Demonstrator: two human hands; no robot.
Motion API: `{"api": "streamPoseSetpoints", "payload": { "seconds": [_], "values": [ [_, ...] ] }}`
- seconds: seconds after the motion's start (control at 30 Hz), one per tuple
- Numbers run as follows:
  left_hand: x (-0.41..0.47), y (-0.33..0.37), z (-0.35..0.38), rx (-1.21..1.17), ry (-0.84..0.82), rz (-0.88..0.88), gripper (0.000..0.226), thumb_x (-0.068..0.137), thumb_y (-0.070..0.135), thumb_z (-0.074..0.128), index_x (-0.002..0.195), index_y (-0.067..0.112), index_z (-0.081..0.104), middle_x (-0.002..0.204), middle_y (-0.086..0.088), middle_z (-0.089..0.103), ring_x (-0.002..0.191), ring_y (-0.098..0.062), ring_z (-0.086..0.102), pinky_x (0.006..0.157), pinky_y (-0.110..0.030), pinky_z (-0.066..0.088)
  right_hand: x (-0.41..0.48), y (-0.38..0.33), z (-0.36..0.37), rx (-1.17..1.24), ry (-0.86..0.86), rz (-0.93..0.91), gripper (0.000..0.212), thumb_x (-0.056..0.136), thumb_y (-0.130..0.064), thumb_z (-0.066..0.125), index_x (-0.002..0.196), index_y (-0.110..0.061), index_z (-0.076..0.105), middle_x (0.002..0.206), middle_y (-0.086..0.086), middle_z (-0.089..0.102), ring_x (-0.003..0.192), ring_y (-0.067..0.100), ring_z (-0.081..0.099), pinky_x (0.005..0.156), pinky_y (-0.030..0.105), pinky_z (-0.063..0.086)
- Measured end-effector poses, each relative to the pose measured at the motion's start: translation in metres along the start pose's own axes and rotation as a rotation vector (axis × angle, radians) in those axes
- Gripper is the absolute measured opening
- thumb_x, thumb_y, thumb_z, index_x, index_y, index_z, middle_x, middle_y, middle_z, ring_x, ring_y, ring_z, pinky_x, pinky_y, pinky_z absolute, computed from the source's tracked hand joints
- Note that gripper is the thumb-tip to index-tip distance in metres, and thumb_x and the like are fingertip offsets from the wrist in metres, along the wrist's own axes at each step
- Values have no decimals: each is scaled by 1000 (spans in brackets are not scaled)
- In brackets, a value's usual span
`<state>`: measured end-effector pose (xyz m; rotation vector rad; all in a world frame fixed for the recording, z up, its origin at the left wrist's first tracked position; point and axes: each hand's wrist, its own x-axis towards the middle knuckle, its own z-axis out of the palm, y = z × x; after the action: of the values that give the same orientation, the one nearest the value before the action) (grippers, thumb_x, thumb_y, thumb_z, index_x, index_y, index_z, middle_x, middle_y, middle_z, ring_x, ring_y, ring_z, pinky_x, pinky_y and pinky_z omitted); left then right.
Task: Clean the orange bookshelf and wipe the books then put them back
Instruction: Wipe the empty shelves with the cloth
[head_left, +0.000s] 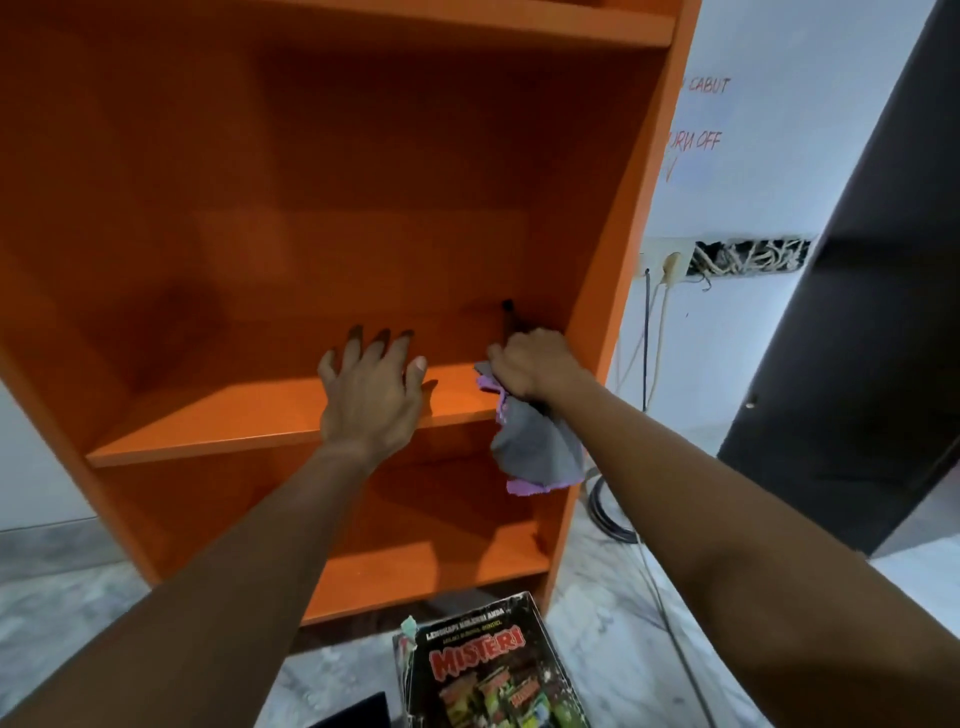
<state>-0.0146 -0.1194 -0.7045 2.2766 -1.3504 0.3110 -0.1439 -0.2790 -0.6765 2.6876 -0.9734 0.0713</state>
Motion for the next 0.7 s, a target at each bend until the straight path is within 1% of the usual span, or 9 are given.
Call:
{"api": "streamPoseSetpoints", "payload": {
  "seconds": [0.07,0.17,0.27,0.37,0.43,0.47,0.57,0.63,0.7],
  "values": [
    [-9,0,-5,32,-34,23,54,106,46,22,152,23,40,156,-9,42,153,-31,15,119,-56,7,-26,-5,-1,-20,60,33,34,108,-24,30,122,-10,58,118,15,66,109,37,62,81,38,43],
    [-34,7,-17,-12,-85,-9,53,106,48,25,154,25,36,161,-9,34,155,-30,5,119,-56,3,-61,-23,-1,6,172,163,28,104,-26,43,108,-12,67,103,9,69,93,31,66,78,36,50],
    [-60,12,-30,-94,-167,-87,54,107,47,27,157,29,29,167,-7,20,155,-30,-6,120,-58,0,-85,-32,-2,248,295,353,19,100,-14,52,108,-5,66,105,12,65,94,32,65,78,37,50],
    [-74,14,-49,-106,-203,-126,53,106,48,32,157,33,29,168,-4,17,155,-33,-6,119,-58,3,-106,-25,5,497,304,414,9,99,0,53,104,-1,60,97,13,67,81,24,69,61,26,46],
    [-78,7,-61,-127,-229,-158,49,105,46,36,153,34,36,165,-3,25,154,-33,3,119,-56,10,-126,-31,-2,742,269,379,12,94,4,61,86,-3,60,77,6,67,62,4,66,49,12,46],
    [-80,1,-68,-167,-256,-187,46,104,46,38,149,35,43,161,-3,34,152,-34,14,120,-55,16,-136,-41,-5,837,241,351,14,93,4,64,80,0,62,71,5,67,59,-1,65,48,12,48],
    [-87,-11,-89,-497,-345,-274,39,102,38,45,138,27,59,143,-15,58,134,-40,48,114,-49,38,-156,-85,-16,1110,252,288,21,98,1,55,86,11,70,75,8,68,60,-10,64,56,11,49],
    [-97,-14,-110,-670,-411,-332,36,106,24,48,139,16,58,143,-15,57,132,-41,51,107,-42,42,-155,-115,-25,1153,304,191,23,101,-5,54,94,4,74,84,9,71,62,-5,59,63,15,42],
    [-108,-24,-133,-795,-521,-402,33,105,24,50,137,19,59,134,-6,60,117,-34,61,94,-39,48,-146,-142,-43,1245,291,119,21,102,-10,56,95,-3,75,87,5,71,68,0,56,64,21,40]
  ]
}}
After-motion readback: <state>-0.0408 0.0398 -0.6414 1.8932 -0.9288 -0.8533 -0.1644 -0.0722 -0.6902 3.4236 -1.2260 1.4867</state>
